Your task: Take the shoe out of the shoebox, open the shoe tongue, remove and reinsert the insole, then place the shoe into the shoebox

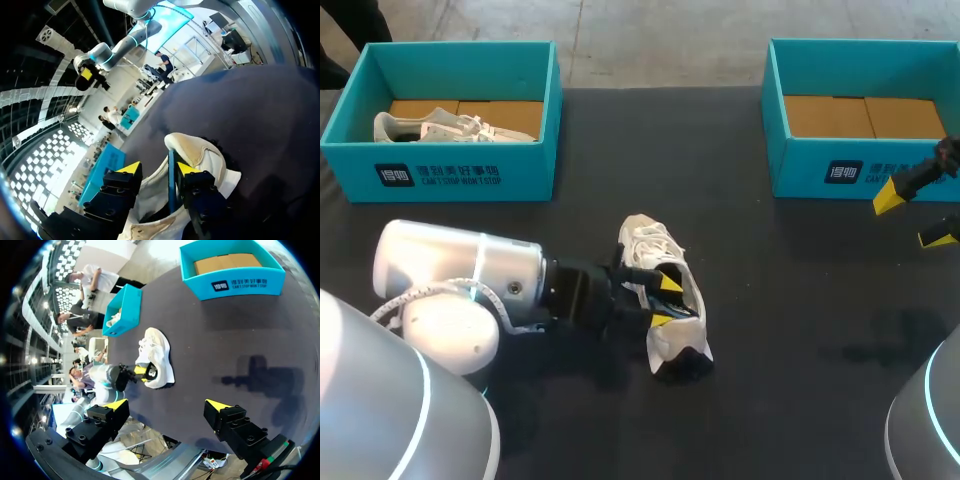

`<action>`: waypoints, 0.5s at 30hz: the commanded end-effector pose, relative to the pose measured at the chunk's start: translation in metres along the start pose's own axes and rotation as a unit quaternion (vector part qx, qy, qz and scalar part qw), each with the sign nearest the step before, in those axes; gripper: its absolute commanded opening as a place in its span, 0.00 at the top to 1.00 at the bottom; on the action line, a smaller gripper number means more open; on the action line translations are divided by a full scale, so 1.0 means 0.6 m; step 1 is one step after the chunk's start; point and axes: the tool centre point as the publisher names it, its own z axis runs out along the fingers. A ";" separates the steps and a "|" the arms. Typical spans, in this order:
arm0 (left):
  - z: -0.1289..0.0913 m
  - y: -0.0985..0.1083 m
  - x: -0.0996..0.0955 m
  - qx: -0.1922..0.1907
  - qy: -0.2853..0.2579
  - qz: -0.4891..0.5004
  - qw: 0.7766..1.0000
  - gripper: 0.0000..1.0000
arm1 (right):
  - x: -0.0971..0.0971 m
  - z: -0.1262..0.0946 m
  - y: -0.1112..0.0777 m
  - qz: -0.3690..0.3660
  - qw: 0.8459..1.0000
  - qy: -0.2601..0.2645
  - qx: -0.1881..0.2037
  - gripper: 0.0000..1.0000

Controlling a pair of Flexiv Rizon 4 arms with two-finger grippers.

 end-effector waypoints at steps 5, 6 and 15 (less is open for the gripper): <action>-0.044 -0.024 -0.008 0.007 0.009 0.001 1.000 0.56 | 0.000 0.001 0.000 0.001 1.000 -0.001 0.000 0.00; -0.047 -0.026 -0.010 0.007 0.011 0.002 1.000 0.57 | 0.000 0.001 0.000 0.001 1.000 -0.001 0.000 0.00; -0.077 -0.034 -0.033 -0.006 0.054 0.018 0.998 0.58 | 0.000 0.001 0.000 0.001 1.000 -0.001 0.000 0.00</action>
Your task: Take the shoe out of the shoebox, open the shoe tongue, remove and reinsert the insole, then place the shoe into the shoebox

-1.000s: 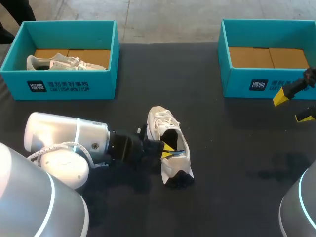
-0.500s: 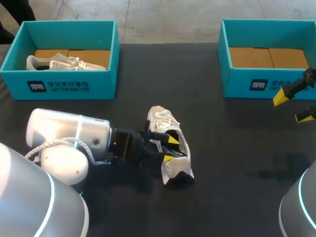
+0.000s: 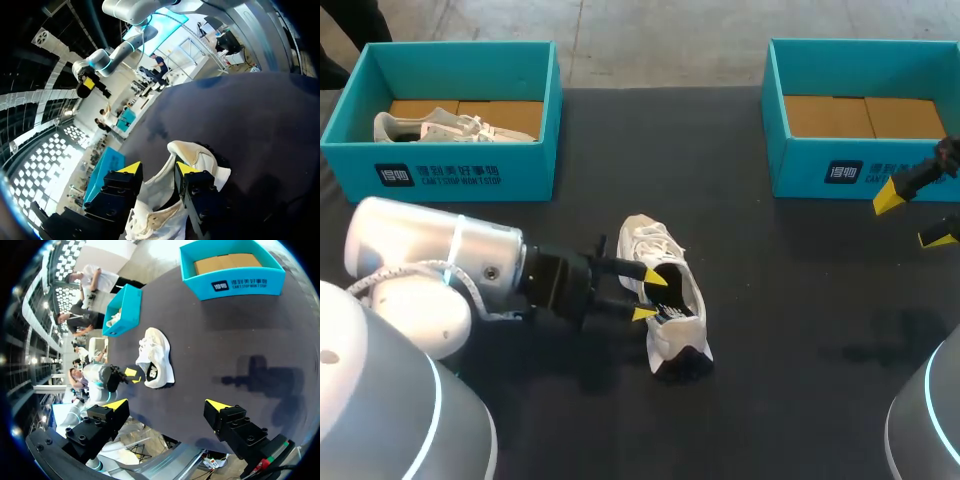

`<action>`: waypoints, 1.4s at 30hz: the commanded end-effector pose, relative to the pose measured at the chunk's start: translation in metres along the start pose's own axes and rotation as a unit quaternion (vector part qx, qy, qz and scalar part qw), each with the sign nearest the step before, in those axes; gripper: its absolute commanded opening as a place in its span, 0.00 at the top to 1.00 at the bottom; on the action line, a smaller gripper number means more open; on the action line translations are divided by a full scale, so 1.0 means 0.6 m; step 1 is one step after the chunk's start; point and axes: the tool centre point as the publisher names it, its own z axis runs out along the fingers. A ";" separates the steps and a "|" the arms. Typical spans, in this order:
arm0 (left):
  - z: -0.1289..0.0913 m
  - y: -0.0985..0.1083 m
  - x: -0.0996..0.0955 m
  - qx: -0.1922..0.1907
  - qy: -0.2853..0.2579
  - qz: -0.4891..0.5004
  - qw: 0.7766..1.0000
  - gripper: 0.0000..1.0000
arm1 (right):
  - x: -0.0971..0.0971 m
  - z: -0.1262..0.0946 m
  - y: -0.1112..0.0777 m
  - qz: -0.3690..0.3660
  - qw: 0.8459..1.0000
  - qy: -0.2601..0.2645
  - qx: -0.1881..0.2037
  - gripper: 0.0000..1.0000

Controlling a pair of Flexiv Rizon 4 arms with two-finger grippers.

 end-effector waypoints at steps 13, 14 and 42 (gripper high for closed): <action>-0.067 -0.020 -0.057 -0.044 0.179 0.075 0.980 0.97 | 0.000 0.001 0.000 0.001 1.000 -0.001 0.000 0.00; -0.070 -0.021 -0.060 -0.048 0.189 0.080 0.977 1.00 | 0.000 0.001 0.000 0.001 1.000 -0.001 0.000 0.00; -0.111 -0.047 -0.076 -0.023 0.418 0.169 0.892 1.00 | 0.000 0.001 0.000 0.001 1.000 -0.001 0.000 0.00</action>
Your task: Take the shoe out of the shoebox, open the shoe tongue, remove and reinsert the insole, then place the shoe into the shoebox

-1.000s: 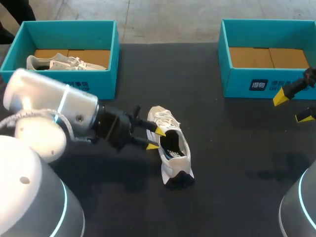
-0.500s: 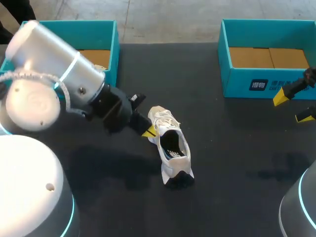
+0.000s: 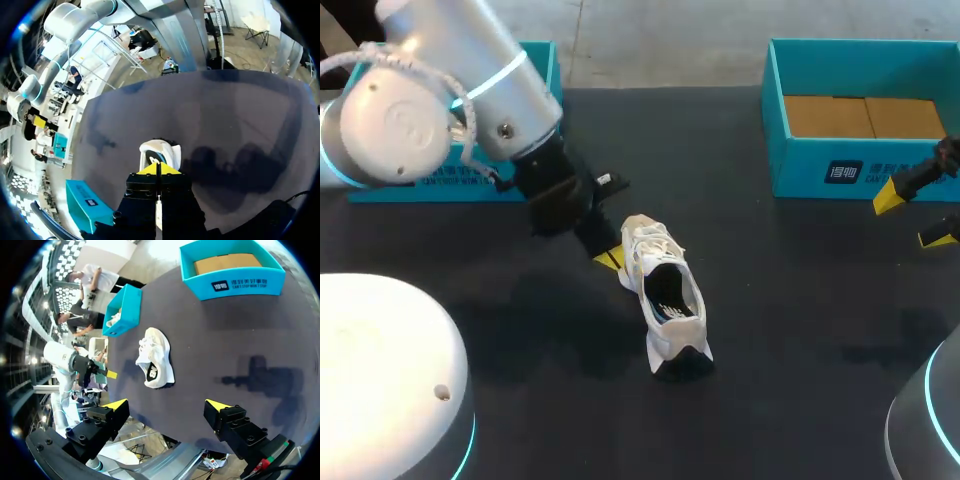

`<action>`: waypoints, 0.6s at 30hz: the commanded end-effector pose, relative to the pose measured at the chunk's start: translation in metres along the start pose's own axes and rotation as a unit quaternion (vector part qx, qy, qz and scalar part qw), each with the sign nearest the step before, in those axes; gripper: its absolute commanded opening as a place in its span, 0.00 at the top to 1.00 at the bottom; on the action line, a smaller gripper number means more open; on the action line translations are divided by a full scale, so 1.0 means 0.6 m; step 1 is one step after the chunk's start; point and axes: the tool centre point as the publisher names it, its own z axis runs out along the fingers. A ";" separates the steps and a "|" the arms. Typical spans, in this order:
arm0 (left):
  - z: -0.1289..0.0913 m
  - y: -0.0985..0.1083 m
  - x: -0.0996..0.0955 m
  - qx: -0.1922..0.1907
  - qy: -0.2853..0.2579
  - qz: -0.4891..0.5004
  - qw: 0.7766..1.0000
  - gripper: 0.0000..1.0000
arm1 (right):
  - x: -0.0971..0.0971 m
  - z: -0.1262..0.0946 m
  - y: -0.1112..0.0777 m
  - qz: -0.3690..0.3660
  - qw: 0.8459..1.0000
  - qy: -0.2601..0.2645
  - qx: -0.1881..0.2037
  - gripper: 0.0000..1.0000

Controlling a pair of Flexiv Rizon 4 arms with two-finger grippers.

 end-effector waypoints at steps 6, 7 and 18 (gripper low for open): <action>0.014 0.017 -0.018 0.008 0.087 -0.001 0.996 1.00 | 0.000 0.001 0.000 0.001 1.000 -0.001 0.000 0.00; 0.018 0.022 -0.021 0.013 0.098 0.002 0.995 1.00 | 0.000 0.001 0.000 0.001 1.000 -0.001 0.000 0.00; 0.062 0.061 -0.034 0.011 0.189 0.009 0.982 1.00 | 0.000 0.001 0.000 0.001 1.000 -0.001 0.000 0.00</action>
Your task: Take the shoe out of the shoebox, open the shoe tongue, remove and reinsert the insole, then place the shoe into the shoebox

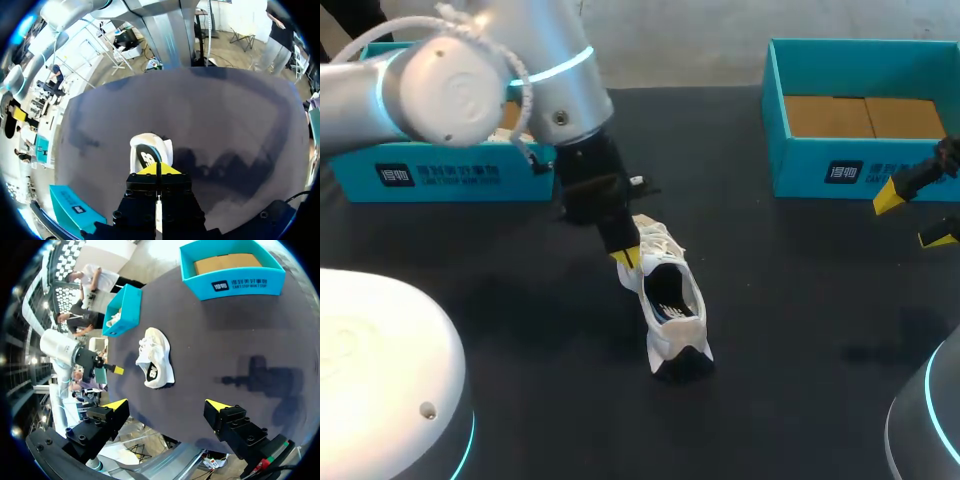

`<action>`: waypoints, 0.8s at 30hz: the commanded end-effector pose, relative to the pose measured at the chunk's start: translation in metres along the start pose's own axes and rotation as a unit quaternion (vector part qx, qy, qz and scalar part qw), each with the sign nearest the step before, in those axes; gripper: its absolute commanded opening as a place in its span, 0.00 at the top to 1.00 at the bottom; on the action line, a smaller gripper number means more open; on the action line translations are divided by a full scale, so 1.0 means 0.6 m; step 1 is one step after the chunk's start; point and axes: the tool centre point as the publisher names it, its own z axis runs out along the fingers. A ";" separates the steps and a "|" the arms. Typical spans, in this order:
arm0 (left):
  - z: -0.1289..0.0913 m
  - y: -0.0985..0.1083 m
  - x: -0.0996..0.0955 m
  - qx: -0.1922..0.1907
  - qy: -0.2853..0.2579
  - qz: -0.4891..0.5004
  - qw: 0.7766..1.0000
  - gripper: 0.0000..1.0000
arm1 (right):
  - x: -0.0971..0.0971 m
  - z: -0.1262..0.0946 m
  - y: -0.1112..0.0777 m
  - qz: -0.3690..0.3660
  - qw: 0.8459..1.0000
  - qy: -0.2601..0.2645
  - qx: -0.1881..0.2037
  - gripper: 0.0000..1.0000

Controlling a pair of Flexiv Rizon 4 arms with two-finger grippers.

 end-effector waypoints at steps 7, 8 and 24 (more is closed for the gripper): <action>0.048 0.014 -0.037 0.002 0.131 0.014 0.991 1.00 | 0.000 0.001 0.000 0.001 1.000 -0.001 0.000 0.00; 0.052 0.012 -0.038 0.002 0.135 0.015 0.991 1.00 | 0.000 0.001 0.000 0.001 1.000 -0.001 0.000 0.00; 0.085 0.004 -0.024 -0.002 0.172 0.009 0.985 1.00 | 0.000 0.001 0.000 0.001 1.000 -0.001 0.000 0.00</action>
